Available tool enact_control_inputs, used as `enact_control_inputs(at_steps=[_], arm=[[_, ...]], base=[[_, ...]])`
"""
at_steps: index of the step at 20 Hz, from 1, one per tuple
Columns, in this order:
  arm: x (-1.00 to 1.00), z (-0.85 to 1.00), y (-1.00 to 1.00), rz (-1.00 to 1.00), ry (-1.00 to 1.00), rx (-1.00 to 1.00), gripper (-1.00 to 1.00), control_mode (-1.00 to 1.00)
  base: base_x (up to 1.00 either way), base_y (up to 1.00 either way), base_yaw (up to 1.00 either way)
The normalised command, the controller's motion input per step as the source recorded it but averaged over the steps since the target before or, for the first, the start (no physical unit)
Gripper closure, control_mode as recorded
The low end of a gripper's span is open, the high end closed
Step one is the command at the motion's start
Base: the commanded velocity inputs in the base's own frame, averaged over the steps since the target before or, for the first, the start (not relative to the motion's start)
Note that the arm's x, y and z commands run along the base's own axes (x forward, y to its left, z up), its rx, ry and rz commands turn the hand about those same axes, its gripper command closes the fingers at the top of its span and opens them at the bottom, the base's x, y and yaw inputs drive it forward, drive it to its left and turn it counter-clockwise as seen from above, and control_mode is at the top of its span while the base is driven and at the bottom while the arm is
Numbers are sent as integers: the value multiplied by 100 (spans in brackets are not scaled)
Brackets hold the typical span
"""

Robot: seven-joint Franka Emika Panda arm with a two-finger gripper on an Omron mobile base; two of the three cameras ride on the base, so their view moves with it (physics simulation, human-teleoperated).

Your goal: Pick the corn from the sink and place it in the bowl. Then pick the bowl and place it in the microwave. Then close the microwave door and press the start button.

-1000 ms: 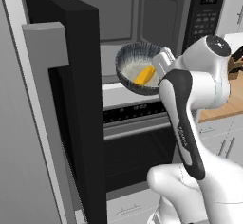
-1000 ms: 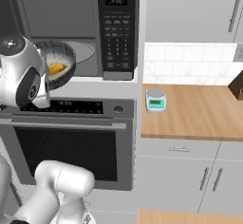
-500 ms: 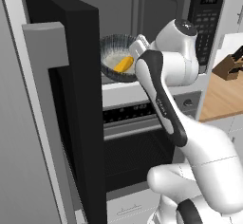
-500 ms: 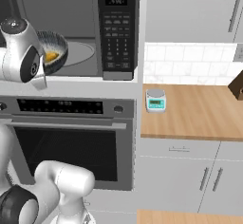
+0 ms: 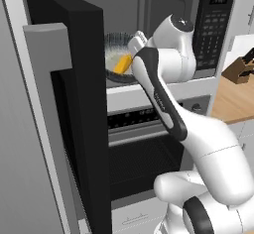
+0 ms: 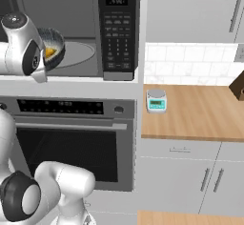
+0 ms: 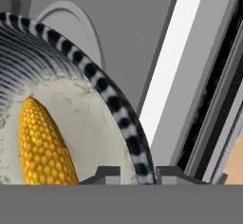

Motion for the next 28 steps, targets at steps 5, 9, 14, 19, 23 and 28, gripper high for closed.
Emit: enact_control_inputs(at_steps=[5,9,14,19,23,28], arm=[[39,4,2,0,1,0,100,-100],[32,0,16,0,1,0,100,-100],[36,-12,14,0,3,0,100,-100],[15,-35,10,0,0,0,-100,-100],[-8,-8,0,0,-5,0,-100,-100],[-47,23,0,0,-11,0,-100,-100]], base=[[0,0,0],[0,0,0],[0,0,0],[0,0,0],[0,0,0],[0,0,0]])
